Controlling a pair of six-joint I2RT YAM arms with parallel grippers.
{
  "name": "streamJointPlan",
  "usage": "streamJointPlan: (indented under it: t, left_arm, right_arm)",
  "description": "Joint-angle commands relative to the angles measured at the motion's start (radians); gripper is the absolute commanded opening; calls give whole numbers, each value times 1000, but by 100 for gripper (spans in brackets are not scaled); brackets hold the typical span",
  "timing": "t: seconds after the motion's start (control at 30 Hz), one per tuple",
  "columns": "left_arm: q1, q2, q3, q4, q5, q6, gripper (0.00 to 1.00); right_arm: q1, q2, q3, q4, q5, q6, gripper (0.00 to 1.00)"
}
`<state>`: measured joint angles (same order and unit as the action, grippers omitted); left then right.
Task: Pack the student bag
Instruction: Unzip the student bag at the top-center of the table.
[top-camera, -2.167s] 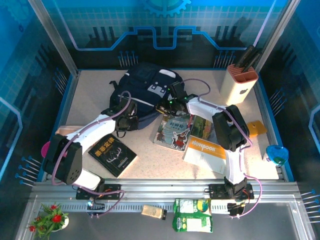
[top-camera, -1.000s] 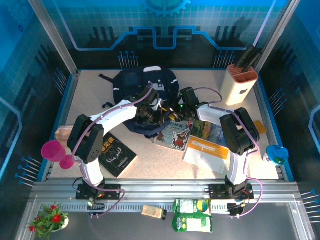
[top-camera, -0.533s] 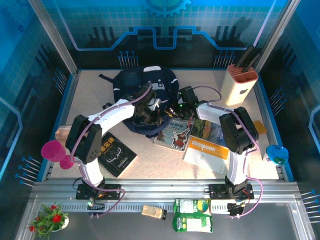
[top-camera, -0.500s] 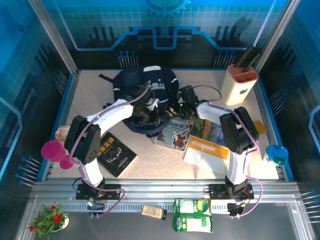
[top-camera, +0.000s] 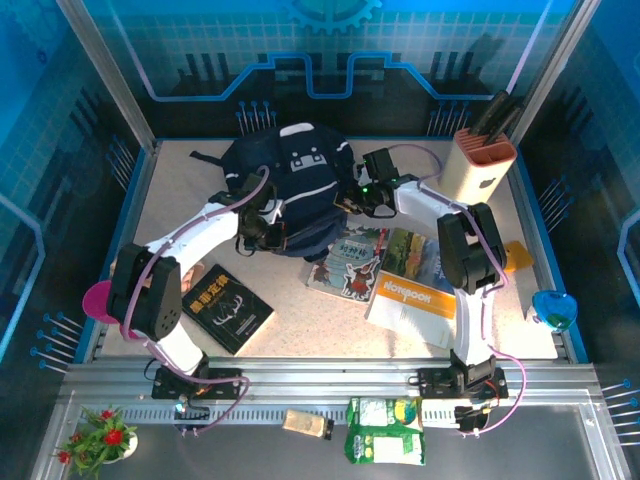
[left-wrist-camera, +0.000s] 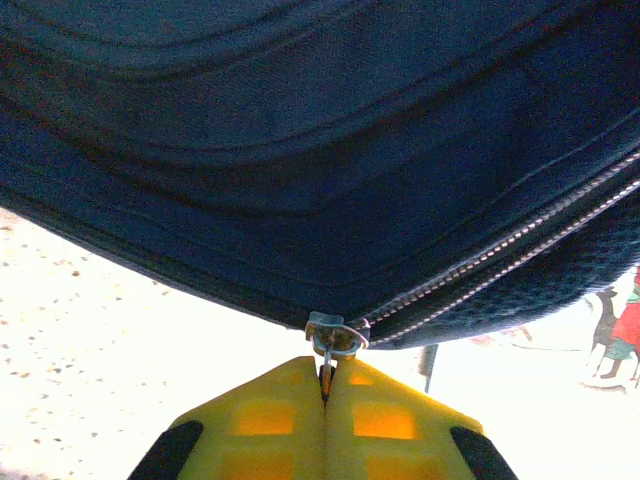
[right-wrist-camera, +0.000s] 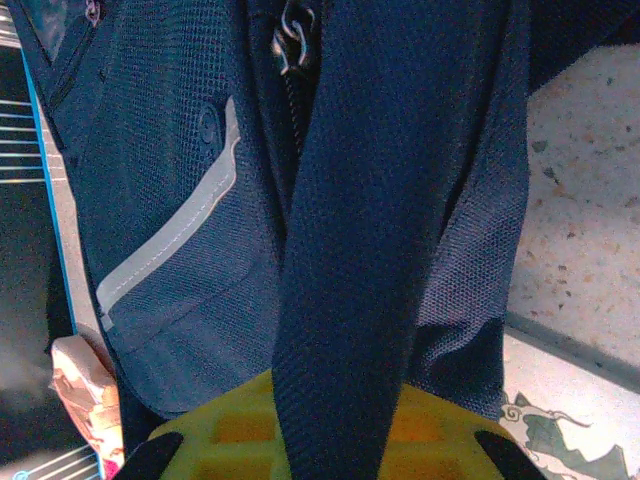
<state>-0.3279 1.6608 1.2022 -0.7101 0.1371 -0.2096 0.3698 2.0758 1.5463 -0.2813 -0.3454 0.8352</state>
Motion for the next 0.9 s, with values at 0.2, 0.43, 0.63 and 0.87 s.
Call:
streamJointPlan:
  t: [0.2, 0.43, 0.63, 0.87]
  left_arm:
    - [12, -107, -45, -64, 150, 37, 0]
    - [-86, -21, -11, 65, 246, -35, 0]
    - [-175, 135, 130, 92, 244, -71, 0]
    - [-207, 222, 228, 84, 265, -83, 0]
  right_arm:
    - [-48, 33, 173, -6, 21, -136, 10]
    - [-85, 32, 124, -18, 77, -83, 25]
    - [-114, -99, -22, -83, 174, -48, 51]
    - [-109, -320, -283, -84, 181, 31, 79]
